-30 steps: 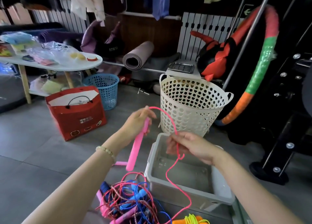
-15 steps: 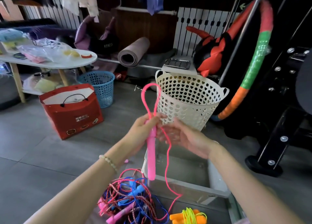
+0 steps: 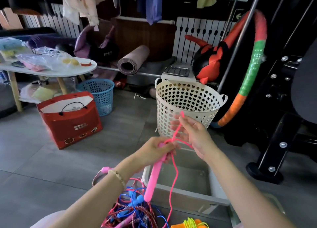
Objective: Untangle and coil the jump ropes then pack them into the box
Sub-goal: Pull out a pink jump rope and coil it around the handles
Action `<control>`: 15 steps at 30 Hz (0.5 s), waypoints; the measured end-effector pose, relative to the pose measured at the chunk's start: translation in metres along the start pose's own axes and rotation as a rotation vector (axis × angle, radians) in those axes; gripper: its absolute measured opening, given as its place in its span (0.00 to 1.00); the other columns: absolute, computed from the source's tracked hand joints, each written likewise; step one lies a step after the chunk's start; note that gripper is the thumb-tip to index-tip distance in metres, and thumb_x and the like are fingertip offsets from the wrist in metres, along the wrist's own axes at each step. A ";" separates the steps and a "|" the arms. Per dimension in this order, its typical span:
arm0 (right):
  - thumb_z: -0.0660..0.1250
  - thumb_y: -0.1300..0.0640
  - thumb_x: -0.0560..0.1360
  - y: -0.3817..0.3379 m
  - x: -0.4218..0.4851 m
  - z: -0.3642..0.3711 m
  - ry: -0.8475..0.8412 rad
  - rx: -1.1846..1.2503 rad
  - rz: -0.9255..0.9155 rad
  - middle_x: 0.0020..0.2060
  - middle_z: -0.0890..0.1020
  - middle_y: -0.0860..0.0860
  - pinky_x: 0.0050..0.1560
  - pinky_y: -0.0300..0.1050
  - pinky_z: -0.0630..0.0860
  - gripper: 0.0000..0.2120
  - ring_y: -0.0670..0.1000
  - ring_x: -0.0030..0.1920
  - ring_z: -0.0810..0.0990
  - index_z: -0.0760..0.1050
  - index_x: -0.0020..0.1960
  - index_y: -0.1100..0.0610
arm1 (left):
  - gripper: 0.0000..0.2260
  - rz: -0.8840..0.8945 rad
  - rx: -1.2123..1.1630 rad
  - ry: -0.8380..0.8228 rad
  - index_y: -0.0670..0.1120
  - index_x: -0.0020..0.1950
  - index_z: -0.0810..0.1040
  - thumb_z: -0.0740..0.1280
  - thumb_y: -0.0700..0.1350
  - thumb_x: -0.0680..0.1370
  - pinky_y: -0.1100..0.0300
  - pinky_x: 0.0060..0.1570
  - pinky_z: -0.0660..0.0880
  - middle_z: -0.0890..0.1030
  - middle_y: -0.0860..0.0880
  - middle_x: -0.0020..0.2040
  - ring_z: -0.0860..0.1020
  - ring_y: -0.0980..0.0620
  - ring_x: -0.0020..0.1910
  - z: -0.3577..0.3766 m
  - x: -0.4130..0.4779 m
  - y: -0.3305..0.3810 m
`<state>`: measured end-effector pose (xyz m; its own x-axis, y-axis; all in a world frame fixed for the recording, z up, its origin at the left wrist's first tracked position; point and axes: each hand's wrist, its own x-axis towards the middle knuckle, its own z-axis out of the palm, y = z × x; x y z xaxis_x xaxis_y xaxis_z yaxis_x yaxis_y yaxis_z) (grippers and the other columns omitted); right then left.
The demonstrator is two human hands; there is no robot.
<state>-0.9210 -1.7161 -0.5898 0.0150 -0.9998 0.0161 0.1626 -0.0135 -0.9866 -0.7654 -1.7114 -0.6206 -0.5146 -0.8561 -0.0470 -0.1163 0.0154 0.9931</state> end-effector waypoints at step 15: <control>0.57 0.53 0.79 0.024 -0.024 0.023 -0.513 -0.179 0.251 0.45 0.82 0.50 0.62 0.48 0.73 0.12 0.47 0.47 0.81 0.74 0.57 0.56 | 0.09 0.049 -0.551 0.355 0.44 0.55 0.81 0.62 0.42 0.80 0.68 0.26 0.72 0.79 0.50 0.37 0.71 0.59 0.25 -0.038 0.003 0.032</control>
<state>-0.8948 -1.6918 -0.6103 0.5129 -0.8375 -0.1884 -0.0752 0.1748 -0.9817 -0.7384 -1.7329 -0.5849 -0.1857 -0.9810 -0.0560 0.4003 -0.1276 0.9074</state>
